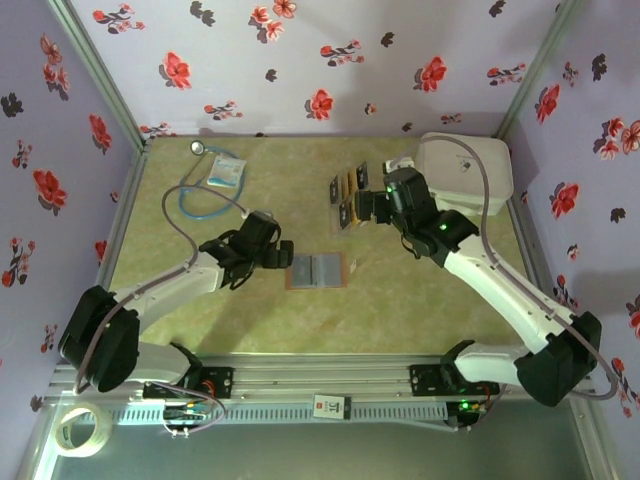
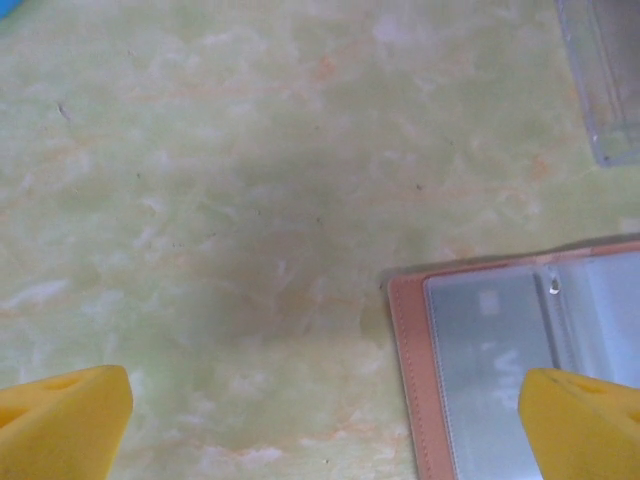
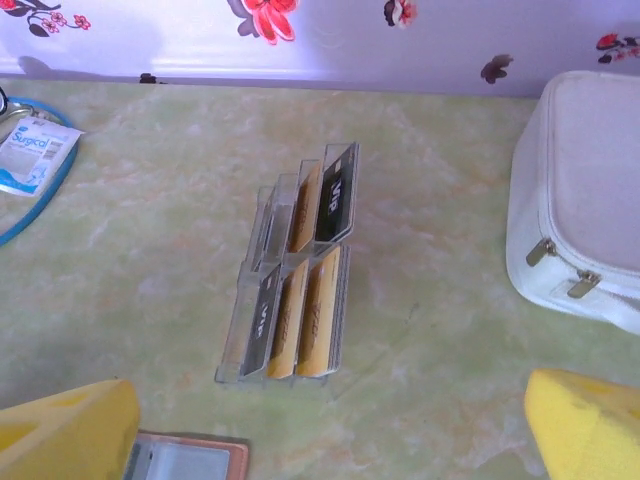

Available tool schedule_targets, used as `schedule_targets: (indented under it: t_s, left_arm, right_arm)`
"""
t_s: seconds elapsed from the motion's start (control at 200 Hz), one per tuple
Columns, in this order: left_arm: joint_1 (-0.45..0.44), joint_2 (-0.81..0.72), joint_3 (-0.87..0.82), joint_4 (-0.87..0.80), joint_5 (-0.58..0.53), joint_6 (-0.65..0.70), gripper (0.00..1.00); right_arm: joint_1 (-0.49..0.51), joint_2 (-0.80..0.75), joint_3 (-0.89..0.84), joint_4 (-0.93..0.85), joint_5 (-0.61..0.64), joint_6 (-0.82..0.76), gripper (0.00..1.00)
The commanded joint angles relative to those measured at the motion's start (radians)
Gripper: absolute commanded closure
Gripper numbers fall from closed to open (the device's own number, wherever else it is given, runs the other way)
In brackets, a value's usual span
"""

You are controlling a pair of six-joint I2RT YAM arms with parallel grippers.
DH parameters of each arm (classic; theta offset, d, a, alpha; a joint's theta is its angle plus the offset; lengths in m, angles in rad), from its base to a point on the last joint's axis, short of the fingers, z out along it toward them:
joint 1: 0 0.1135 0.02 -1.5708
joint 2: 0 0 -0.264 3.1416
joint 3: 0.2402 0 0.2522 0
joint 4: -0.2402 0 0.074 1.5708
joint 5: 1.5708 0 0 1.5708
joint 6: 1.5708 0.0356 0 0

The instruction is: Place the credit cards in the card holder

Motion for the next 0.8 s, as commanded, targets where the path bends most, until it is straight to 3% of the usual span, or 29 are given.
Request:
schedule_targets:
  t_s: [0.0, 0.085, 0.2, 0.325, 0.505, 0.795]
  left_arm:
    - [0.017, -0.022, 0.026, -0.001, -0.051, 0.005, 0.0]
    - [0.019, -0.03, 0.006, 0.029, -0.078, 0.03, 0.0]
    - [0.025, -0.035, -0.012, 0.048, -0.121, 0.039, 0.0]
    - [0.038, -0.029, -0.017, 0.042, -0.128, 0.012, 0.0]
    - [0.058, -0.001, 0.024, -0.04, -0.107, -0.002, 0.0]
    - [0.072, 0.007, 0.017, -0.052, -0.065, -0.001, 0.0]
  right_arm:
    - [-0.008, 0.118, 0.098, -0.075, -0.042, -0.028, 0.04]
    - [-0.008, 0.225, 0.173, -0.145, -0.114, -0.009, 0.15]
    - [-0.007, 0.338, 0.242, -0.18, -0.183, 0.032, 0.19]
    - [-0.006, 0.465, 0.336, -0.257, -0.212, 0.04, 0.41]
    - [0.003, 0.621, 0.477, -0.368, -0.154, 0.035, 0.71]
    - [0.009, 0.722, 0.561, -0.427, -0.017, 0.031, 0.73]
